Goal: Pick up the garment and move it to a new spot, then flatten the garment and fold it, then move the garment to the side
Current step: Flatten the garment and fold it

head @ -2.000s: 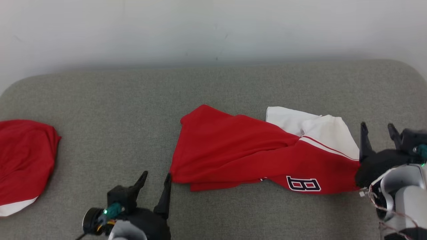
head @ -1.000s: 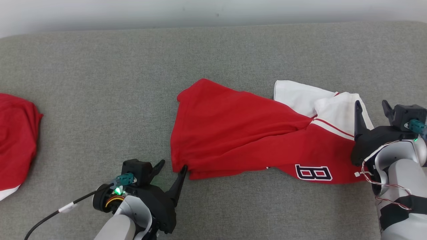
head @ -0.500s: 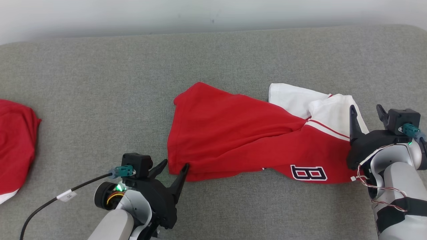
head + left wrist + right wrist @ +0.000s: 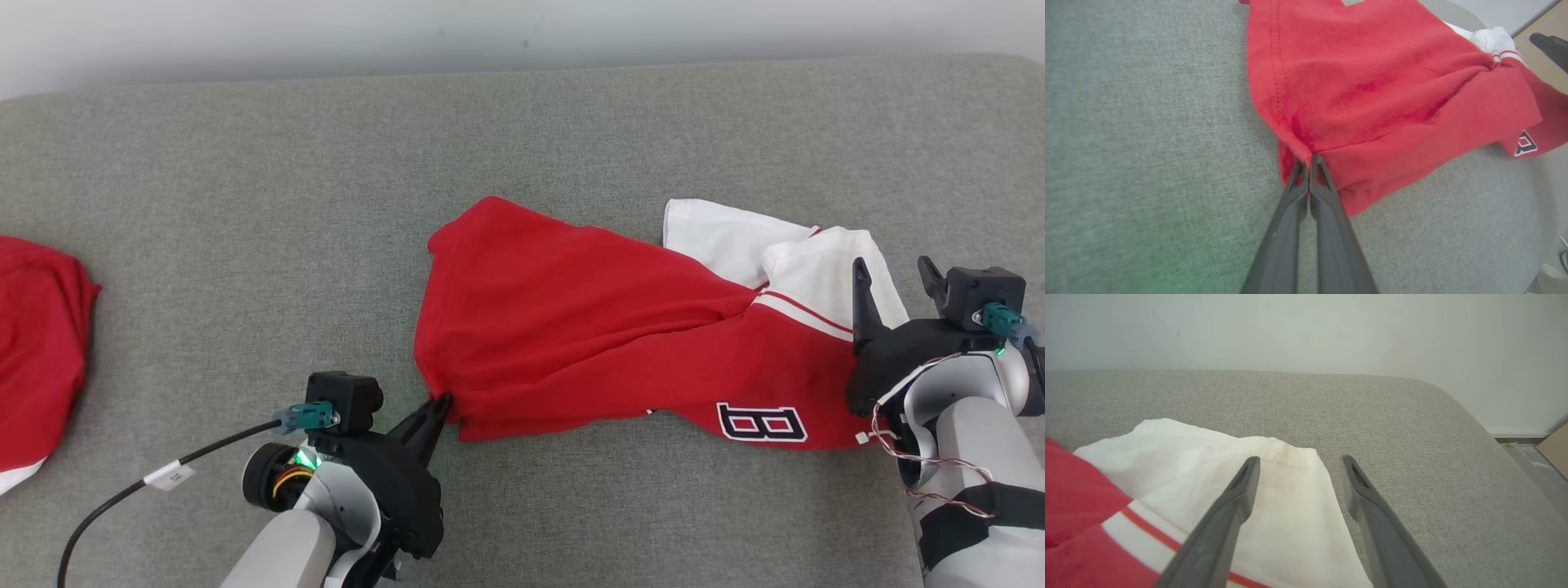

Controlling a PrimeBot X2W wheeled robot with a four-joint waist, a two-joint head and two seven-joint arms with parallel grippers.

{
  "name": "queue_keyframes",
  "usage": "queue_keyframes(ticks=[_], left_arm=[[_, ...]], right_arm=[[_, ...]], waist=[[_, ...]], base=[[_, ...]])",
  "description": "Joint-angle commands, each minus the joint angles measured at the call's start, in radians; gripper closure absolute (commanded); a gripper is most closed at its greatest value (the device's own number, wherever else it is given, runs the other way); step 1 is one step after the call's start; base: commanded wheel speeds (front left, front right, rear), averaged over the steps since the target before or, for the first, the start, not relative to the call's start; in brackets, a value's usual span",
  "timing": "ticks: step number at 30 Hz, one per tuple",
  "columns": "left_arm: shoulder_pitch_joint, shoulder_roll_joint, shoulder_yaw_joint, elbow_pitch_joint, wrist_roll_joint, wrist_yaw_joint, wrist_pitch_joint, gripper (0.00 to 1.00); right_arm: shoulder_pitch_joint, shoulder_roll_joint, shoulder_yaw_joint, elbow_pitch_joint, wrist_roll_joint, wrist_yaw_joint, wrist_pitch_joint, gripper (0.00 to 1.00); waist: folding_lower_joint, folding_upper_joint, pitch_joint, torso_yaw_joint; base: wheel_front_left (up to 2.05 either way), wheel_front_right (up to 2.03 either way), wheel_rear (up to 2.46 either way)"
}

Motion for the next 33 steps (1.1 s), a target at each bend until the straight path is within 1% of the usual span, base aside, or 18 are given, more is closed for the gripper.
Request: queue_keyframes(ticks=[1, 6, 8, 10, 14, 15, 18, 21, 27, 30, 33], left_arm=[[-0.016, 0.001, 0.005, -0.007, 0.0, 0.005, -0.015, 1.0], [-0.016, 0.005, 0.015, -0.016, 0.001, 0.012, -0.039, 1.0], [-0.002, 0.01, 0.015, -0.029, 0.004, 0.016, -0.051, 1.0], [0.005, 0.011, 0.014, -0.035, 0.006, 0.017, -0.054, 1.0], [0.024, 0.012, 0.005, -0.053, 0.01, 0.025, -0.059, 1.0], [0.03, 0.013, 0.0, -0.062, 0.012, 0.025, -0.057, 1.0], [0.031, 0.016, -0.004, -0.068, 0.013, 0.026, -0.053, 1.0], [0.025, 0.017, -0.011, -0.08, 0.015, 0.024, -0.047, 1.0], [0.01, 0.016, -0.021, -0.103, 0.02, 0.031, -0.045, 1.0], [0.009, 0.016, -0.026, -0.113, 0.022, 0.033, -0.04, 1.0], [0.004, 0.013, -0.031, -0.118, 0.022, 0.035, -0.037, 1.0]], right_arm=[[-0.008, -0.003, 0.0, 0.0, 0.007, 0.001, -0.005, 0.0], [-0.023, -0.016, -0.016, 0.012, 0.016, 0.001, 0.018, 0.0], [-0.04, -0.028, -0.047, 0.033, 0.004, 0.001, 0.057, 0.0], [-0.048, -0.029, -0.056, 0.039, -0.003, 0.001, 0.071, 0.0], [-0.074, -0.042, -0.09, 0.071, -0.029, 0.001, 0.115, 0.0], [-0.089, -0.052, -0.117, 0.087, -0.051, 0.001, 0.131, 0.0], [-0.106, -0.051, -0.141, 0.104, -0.067, 0.001, 0.143, 0.0], [-0.128, -0.066, -0.173, 0.14, -0.092, 0.001, 0.162, 0.0], [-0.179, -0.073, -0.168, 0.218, -0.089, 0.001, 0.17, 0.0], [-0.192, -0.073, -0.153, 0.269, -0.086, 0.001, 0.213, 0.0], [-0.208, -0.074, -0.112, 0.317, -0.072, 0.002, 0.255, 0.0]], waist=[[0.0, -0.0001, 0.003, 0.002], [0.0, -0.0001, 0.014, 0.01], [0.0, -0.0001, 0.025, 0.018], [0.0, -0.0001, 0.028, 0.02], [0.0, -0.0001, 0.044, 0.034], [0.0, -0.0001, 0.053, 0.042], [0.0, -0.0001, 0.061, 0.051], [0.0, -0.0001, 0.073, 0.066], [0.0, -0.0001, 0.097, 0.088], [0.0, -0.0001, 0.104, 0.096], [0.0, -0.0001, 0.111, 0.101]], base=[[0.0, 0.0, 0.0], [0.0, 0.0, 0.0], [0.0, 0.0, 0.0], [0.0, 0.0, 0.0], [0.0, 0.0, 0.0], [0.0, 0.0, 0.0], [0.0, 0.0, 0.0], [0.0, 0.0, 0.0], [0.0, 0.0, 0.0], [0.0, 0.0, 0.0], [0.0, 0.0, 0.0]])
